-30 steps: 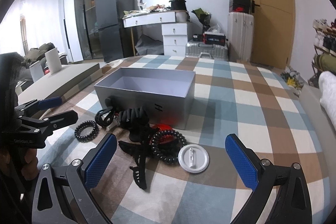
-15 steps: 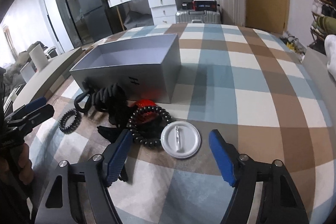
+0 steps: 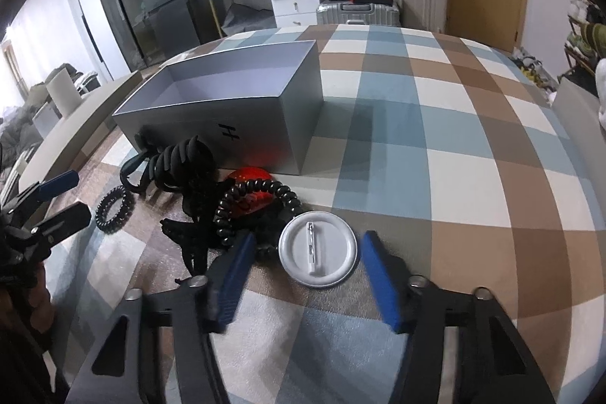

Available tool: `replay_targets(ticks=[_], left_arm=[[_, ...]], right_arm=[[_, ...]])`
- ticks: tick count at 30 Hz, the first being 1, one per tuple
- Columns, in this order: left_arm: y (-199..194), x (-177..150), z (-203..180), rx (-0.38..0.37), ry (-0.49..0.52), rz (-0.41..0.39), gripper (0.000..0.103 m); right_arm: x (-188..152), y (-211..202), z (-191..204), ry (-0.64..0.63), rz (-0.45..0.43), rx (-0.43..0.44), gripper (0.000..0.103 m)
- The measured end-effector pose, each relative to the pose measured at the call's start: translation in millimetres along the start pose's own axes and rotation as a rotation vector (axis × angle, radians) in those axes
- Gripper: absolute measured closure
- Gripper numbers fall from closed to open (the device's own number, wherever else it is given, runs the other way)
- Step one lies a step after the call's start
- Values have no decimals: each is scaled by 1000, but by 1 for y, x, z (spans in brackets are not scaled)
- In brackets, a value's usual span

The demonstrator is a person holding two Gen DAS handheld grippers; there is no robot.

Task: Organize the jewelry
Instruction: 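Grasp the black coiled hair tie with the left tool while the right tool grasps the white round lid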

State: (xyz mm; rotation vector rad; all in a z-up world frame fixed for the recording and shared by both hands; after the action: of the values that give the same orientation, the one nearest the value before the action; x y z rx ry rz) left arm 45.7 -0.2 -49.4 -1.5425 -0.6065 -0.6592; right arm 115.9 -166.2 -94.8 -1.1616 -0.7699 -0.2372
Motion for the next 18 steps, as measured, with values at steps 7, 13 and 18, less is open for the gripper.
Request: replay_targets(ticks=[7,13,18], left_arm=[[1,-4,0,-27,-9,27,2],[8,-7,-2,-28,-16,78,2],[14,-10,-2,-20,-25,123,23]], right_arm=[[-1,-4,3,-14,-13,22,62],[5,-22,4,3,-90,84,62],[7,-25,13,-18,-106,107,62]])
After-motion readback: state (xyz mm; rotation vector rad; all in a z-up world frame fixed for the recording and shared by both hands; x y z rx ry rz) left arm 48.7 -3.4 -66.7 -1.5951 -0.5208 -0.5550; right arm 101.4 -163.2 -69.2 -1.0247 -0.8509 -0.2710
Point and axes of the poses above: each gripper's, at about its wrist camera, not at the fingertips, and y roughly the way its jaws point, z to its left, x to its top, the point moved 5 cm from there along y, roughly the way its jaws point, and after that the axes turned 5 degrees about y, right-handed, at the moved point
